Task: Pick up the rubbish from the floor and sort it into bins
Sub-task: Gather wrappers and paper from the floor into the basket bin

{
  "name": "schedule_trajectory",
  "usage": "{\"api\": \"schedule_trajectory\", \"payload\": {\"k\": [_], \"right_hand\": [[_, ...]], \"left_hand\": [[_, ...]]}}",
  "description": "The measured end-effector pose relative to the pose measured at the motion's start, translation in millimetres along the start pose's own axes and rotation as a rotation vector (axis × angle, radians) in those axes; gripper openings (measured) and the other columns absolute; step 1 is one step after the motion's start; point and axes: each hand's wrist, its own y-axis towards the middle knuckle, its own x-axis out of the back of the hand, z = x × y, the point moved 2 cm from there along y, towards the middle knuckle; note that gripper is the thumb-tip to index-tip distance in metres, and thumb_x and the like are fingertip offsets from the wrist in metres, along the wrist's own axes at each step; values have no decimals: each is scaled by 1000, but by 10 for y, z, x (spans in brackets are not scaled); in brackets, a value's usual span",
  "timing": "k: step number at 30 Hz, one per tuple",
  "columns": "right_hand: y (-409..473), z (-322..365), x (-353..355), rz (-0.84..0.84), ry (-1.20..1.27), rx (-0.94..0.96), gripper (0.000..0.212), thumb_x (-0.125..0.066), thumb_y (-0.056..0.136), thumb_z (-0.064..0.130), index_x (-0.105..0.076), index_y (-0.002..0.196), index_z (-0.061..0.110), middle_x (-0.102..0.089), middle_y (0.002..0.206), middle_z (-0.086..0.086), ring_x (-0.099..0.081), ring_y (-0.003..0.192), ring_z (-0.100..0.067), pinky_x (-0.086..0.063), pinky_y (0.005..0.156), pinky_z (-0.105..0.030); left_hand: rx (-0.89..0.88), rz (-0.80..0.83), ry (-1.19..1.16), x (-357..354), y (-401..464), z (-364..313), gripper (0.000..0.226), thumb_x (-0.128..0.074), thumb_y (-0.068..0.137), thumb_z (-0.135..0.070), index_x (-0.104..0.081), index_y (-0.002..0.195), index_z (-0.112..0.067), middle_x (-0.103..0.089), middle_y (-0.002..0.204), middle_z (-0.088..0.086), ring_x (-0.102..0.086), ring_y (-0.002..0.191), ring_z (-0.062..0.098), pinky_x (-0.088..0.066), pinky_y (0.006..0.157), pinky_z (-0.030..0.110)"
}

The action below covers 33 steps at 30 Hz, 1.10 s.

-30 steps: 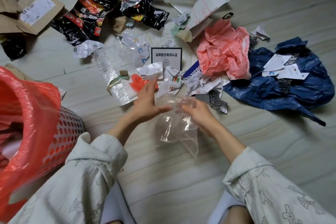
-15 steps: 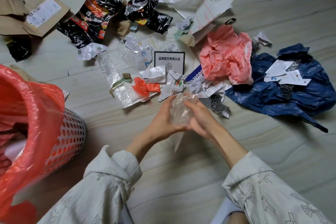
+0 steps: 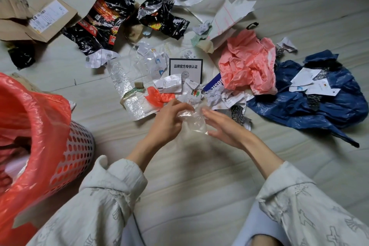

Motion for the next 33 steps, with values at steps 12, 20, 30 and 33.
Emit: {"api": "schedule_trajectory", "payload": {"k": [12, 20, 30, 33], "right_hand": [[-63, -126, -63, 171, 223, -118, 72, -86, 44, 55, -67, 104, 20, -70, 107, -2, -62, 96, -20, -43, 90, -45], [-105, -170, -74, 107, 407, -142, 51, -86, 50, 34, -73, 92, 8, -69, 99, -19, -67, 86, -33, -54, 83, -45], [-65, 18, -134, -249, 423, -9, 26, -52, 86, -12, -52, 110, -2, -62, 92, -12, -61, 82, -20, -49, 83, -29], [-140, 134, -195, -360, 473, 46, 25, -54, 83, -15, -51, 97, 6, -63, 87, -12, -62, 76, -18, -52, 73, -23]], "left_hand": [[21, 156, -247, -16, -53, -85, 53, -45, 68, 21, -56, 93, -24, -48, 107, 4, -47, 100, -1, -32, 84, -1], [386, 496, -940, -18, -27, -170, 33, -56, 77, -32, -58, 106, -17, -56, 111, 12, -57, 101, 31, -41, 100, 53], [404, 411, -612, -34, 55, -212, 72, -61, 87, -8, -25, 143, -37, -26, 147, 2, -29, 133, 12, -36, 106, 33], [445, 377, -483, 65, 124, -316, 73, -68, 83, -12, -30, 144, -23, -32, 149, 6, -35, 130, 16, -36, 106, 31]]}}
